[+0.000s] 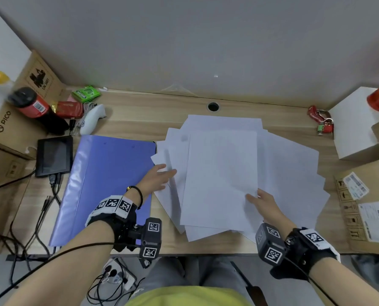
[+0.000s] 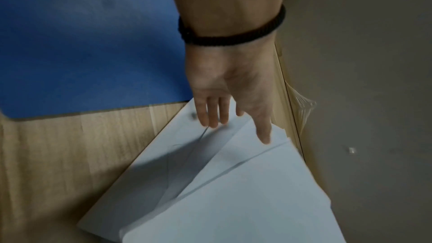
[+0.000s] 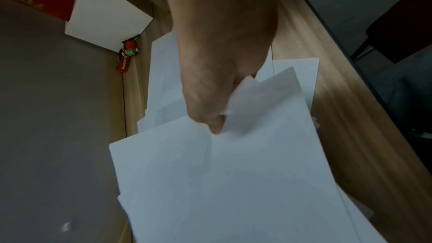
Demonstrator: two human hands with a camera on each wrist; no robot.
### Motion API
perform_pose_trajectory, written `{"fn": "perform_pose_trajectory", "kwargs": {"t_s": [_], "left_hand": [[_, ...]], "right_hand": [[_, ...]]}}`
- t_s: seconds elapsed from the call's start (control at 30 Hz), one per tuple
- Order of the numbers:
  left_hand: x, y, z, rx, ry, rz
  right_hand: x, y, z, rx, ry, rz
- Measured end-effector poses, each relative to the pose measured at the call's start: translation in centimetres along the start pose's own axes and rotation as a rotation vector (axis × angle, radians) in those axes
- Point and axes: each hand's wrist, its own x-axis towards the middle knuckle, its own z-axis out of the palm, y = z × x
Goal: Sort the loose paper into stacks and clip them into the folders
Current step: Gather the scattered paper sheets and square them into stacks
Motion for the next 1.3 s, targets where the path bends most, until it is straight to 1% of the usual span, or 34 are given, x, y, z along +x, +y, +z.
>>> {"fn": "perform_pose_trajectory", "kwargs": {"t_s": [0.1,0.13,0.2,0.27,0.33,0.37,0.47,0.53,0.6,0.63,0.7,0.77,0.9,0.97,1.07,1.13,1.23,1.3], "left_hand": [[-0.3,1.1,1.3,-0.001,-0.094,0.083],[-0.3,1.4,1.7,0.025,-0.098,0.108],[-0.2,2.1,2.2,0.055,-0.058,0.126],[-0.2,2.9,2.2,0.053,-0.036,0.15],[-0.5,4.0,2.0,0.062,-0.058,0.206],[-0.9,4.7,1.9,0.061,-0.074,0.24],[-2.1,7.3,1.3,0.031,-0.093,0.347],[-2.9,9.0,0.8,0.016,-0.052,0.416],[-3.5,10.3,0.1,-0.003,-0.021,0.459],[-3.8,10.6,-0.2,-0.004,-0.017,0.473],[-4.2,10.3,-0.8,0.019,-0.008,0.476],[-4.2,8.9,-1.0,0.063,0.004,0.438],[-3.5,6.0,-0.5,0.134,0.033,0.319],[-3.4,6.3,-0.1,0.114,0.026,0.314],[-3.7,8.0,0.2,0.074,-0.02,0.375],[-3.7,9.0,0.2,0.055,-0.027,0.409],[-3.0,8.8,0.0,0.096,-0.059,0.414],[-1.8,7.6,-0.6,0.175,-0.031,0.379]], "right_hand": [[0.1,-0.6,0.1,0.066,-0.041,-0.047],[0.2,-0.8,0.3,0.075,-0.064,-0.06],[0.4,-1.0,0.5,0.083,-0.116,-0.064],[0.8,-1.2,0.7,0.056,-0.176,-0.044],[1.3,-1.7,1.0,0.016,-0.198,-0.041],[1.6,-2.3,1.2,0.006,-0.182,-0.052],[1.9,-5.7,1.7,0.055,-0.076,-0.16],[1.4,-8.7,2.1,0.161,-0.036,-0.271],[0.6,-11.1,2.4,0.23,-0.045,-0.359],[0.2,-11.7,2.6,0.221,-0.068,-0.389],[-0.3,-11.8,3.1,0.127,-0.122,-0.401],[-0.5,-10.6,3.7,0.021,-0.177,-0.356],[-0.2,-7.8,4.5,-0.014,-0.203,-0.249],[0.1,-7.8,4.6,0.023,-0.17,-0.26],[0.3,-9.7,4.2,0.182,-0.103,-0.301],[0.2,-11.1,3.7,0.251,-0.105,-0.323],[0.5,-11.0,3.1,0.202,-0.085,-0.282],[1.4,-9.3,2.5,0.164,-0.029,-0.206]]}}
